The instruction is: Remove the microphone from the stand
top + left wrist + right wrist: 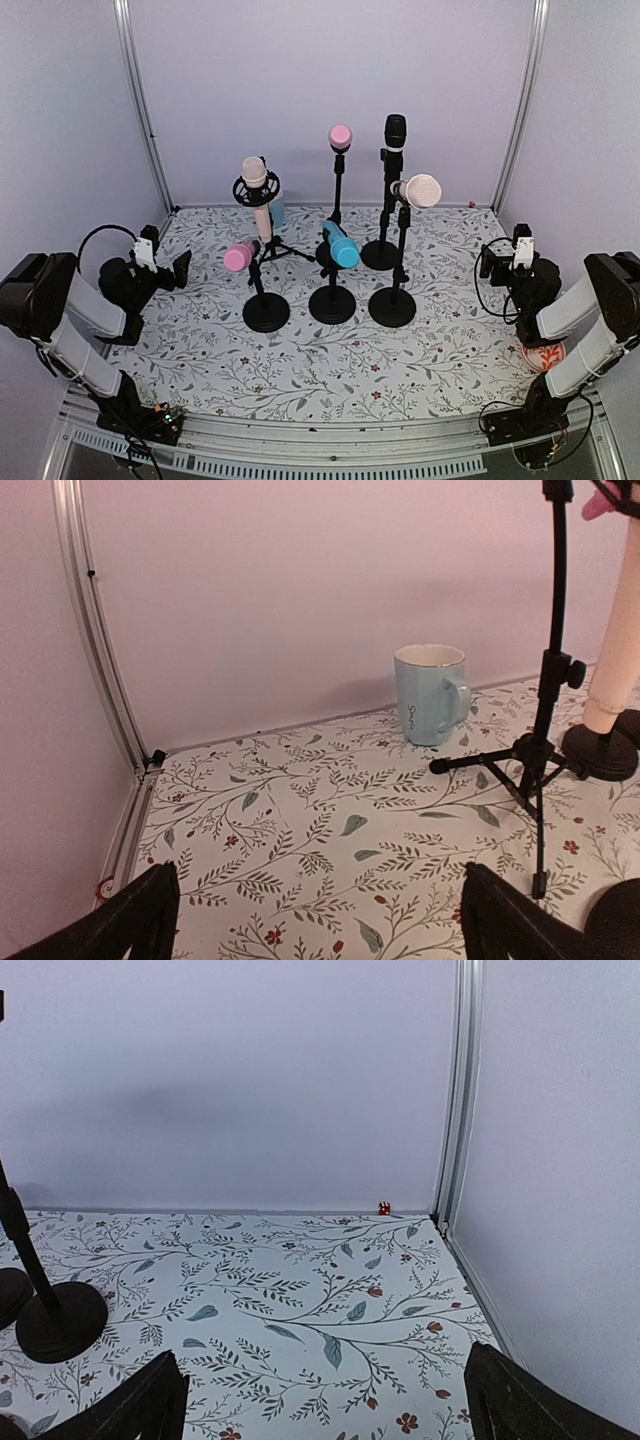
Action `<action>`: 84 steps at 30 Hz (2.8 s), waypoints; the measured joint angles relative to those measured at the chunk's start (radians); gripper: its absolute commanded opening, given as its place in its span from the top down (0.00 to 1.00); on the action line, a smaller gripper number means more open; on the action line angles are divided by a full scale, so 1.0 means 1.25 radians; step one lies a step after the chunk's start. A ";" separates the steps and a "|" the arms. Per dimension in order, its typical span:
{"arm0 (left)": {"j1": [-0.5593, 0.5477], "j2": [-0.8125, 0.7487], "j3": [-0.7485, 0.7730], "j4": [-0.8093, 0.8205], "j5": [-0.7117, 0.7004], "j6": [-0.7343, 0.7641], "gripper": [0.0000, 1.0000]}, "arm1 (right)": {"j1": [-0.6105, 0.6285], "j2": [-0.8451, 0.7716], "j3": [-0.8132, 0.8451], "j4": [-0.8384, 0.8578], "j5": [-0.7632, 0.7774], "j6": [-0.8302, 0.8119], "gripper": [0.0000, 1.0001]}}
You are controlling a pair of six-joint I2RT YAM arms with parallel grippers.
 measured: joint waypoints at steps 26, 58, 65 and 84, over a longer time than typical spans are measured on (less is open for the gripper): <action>0.011 -0.082 0.183 -0.309 0.019 0.007 0.01 | -0.006 -0.268 0.234 -0.475 0.132 0.173 0.01; -0.025 -0.253 0.770 -1.440 0.332 0.223 0.01 | 0.527 -0.599 0.302 -0.870 0.002 -0.112 0.04; -0.108 -0.243 0.867 -1.480 0.345 0.206 0.01 | 0.669 -0.516 0.373 -0.808 0.117 -0.271 0.06; -0.483 -0.060 1.141 -1.504 0.238 0.114 0.03 | 0.757 -0.362 0.477 -0.653 0.204 -0.408 0.87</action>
